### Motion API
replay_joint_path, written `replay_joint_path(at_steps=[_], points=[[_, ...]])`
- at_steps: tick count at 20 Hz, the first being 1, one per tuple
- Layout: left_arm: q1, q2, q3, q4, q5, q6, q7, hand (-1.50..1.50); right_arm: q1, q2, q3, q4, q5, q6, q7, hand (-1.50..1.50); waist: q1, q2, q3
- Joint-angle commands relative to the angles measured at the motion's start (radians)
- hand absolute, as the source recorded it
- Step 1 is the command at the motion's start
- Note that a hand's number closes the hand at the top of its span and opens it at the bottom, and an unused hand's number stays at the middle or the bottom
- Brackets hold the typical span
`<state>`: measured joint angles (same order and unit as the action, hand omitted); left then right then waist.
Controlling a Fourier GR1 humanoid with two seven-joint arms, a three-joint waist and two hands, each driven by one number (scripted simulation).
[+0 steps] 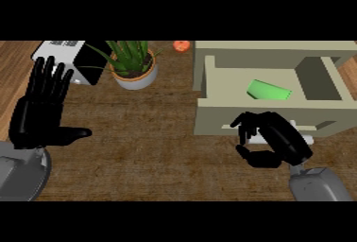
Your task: Pick up the cup, place it into the drawer and close the drawer
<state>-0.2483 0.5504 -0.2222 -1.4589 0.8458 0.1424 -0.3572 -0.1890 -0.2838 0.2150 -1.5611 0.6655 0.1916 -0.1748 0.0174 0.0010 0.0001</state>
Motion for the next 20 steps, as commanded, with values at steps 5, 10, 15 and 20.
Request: replay_joint_path(at_steps=[5,10,15,20], points=[[0.093,0.006,0.097,-0.009,-0.005,-0.104,-0.006,-1.5,-0.175,0.041,0.001,0.363,0.14,-0.064,-0.056,-1.5,-0.005,0.001,0.0],[0.191,0.016,0.143,-0.054,-0.008,-0.181,-0.017,-1.5,-0.236,0.115,-0.007,0.635,0.2,-0.203,-0.146,-1.5,0.006,0.003,0.001],[0.17,0.0,0.187,0.008,-0.023,-0.229,0.001,-1.5,-0.443,0.094,-0.129,0.866,0.144,-0.17,-0.234,-1.5,0.002,0.005,0.0],[0.223,-0.026,0.176,-0.034,-0.049,-0.258,-0.035,-1.5,-0.6,0.035,-0.221,1.105,0.11,-0.163,-0.339,-1.5,0.029,0.012,0.002]])
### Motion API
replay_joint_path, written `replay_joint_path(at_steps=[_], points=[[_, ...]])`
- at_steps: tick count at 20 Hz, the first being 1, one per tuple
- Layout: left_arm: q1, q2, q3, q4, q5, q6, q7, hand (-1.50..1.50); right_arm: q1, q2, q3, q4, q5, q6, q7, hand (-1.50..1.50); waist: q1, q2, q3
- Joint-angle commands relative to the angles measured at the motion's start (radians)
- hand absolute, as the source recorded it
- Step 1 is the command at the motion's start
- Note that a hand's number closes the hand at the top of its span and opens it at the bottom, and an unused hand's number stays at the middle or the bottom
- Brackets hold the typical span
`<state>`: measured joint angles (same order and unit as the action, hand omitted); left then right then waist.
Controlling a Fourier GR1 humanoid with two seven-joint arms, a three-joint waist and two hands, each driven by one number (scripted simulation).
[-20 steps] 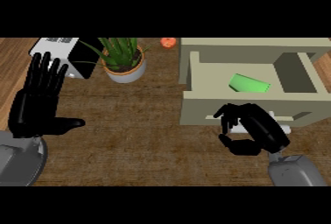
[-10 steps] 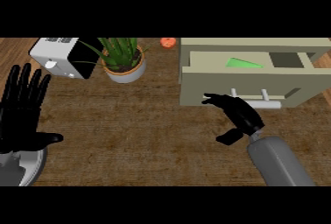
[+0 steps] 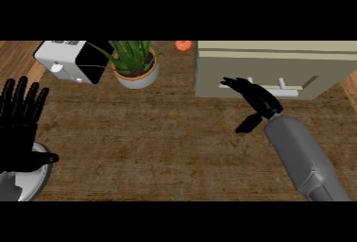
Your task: Pick up the cup, place it into the drawer and close the drawer
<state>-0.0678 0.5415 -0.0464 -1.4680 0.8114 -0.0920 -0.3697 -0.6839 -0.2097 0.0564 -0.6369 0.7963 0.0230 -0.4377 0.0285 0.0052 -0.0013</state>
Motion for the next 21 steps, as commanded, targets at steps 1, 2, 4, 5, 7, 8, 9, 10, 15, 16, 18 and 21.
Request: replay_joint_path(at_steps=[1,2,4,5,7,8,9,10,15,16,18,21], points=[[-0.002,-0.023,-0.001,-0.025,-0.011,0.004,0.016,-1.5,-0.151,-0.056,-0.066,0.218,-0.015,0.025,-0.095,-1.5,0.011,0.007,0.003],[0.008,-0.014,0.013,0.03,0.003,-0.06,0.001,-1.5,-0.134,-0.061,-0.081,0.258,-0.021,-0.007,-0.141,-1.5,0.013,0.011,0.003],[-0.057,-0.006,0.034,0.103,0.003,-0.079,0.0,-1.5,-0.193,-0.077,-0.069,0.301,0.005,0.026,-0.104,-1.5,0.011,0.015,0.002],[-0.017,-0.016,0.014,0.075,0.002,-0.092,-0.007,-1.5,-0.233,-0.055,-0.091,0.32,-0.012,0.024,-0.067,-1.5,0.036,0.022,0.003],[-0.056,-0.026,0.013,0.09,-0.026,-0.071,-0.011,-1.5,-0.239,-0.099,-0.097,0.366,-0.006,0.026,-0.136,-1.5,0.025,0.019,0.003],[-0.009,-0.036,-0.008,0.012,-0.031,-0.043,0.0,-1.5,-0.256,-0.121,-0.104,0.379,-0.004,0.028,-0.128,-1.5,0.044,0.019,0.004],[-0.069,-0.031,0.007,0.1,-0.024,-0.073,0.008,-1.5,-0.259,-0.103,-0.099,0.397,0.002,0.012,-0.149,-1.5,0.028,0.022,0.004],[-0.093,-0.04,-0.008,0.062,-0.042,-0.019,0.028,-1.5,-0.255,-0.111,-0.105,0.409,0.001,0.002,-0.156,-1.5,0.035,0.025,0.005],[-0.09,-0.046,-0.005,0.073,-0.054,-0.042,0.011,-1.5,-0.313,-0.141,-0.121,0.447,-0.006,0.031,-0.15,-1.5,0.048,0.03,0.005],[-0.098,-0.049,-0.009,0.078,-0.054,-0.042,0.015,-1.5,-0.303,-0.145,-0.122,0.452,-0.004,0.016,-0.151,-1.5,0.052,0.034,0.005],[-0.114,-0.049,0.007,0.109,-0.06,-0.047,-0.002,-1.5,-0.326,-0.16,-0.119,0.461,0.001,0.039,-0.149,-1.5,0.047,0.032,0.004],[-0.063,-0.079,-0.029,0.087,-0.101,-0.055,-0.046,-1.5,-0.341,-0.129,-0.137,0.474,-0.017,0.03,-0.14,-1.5,0.062,0.031,0.004]])
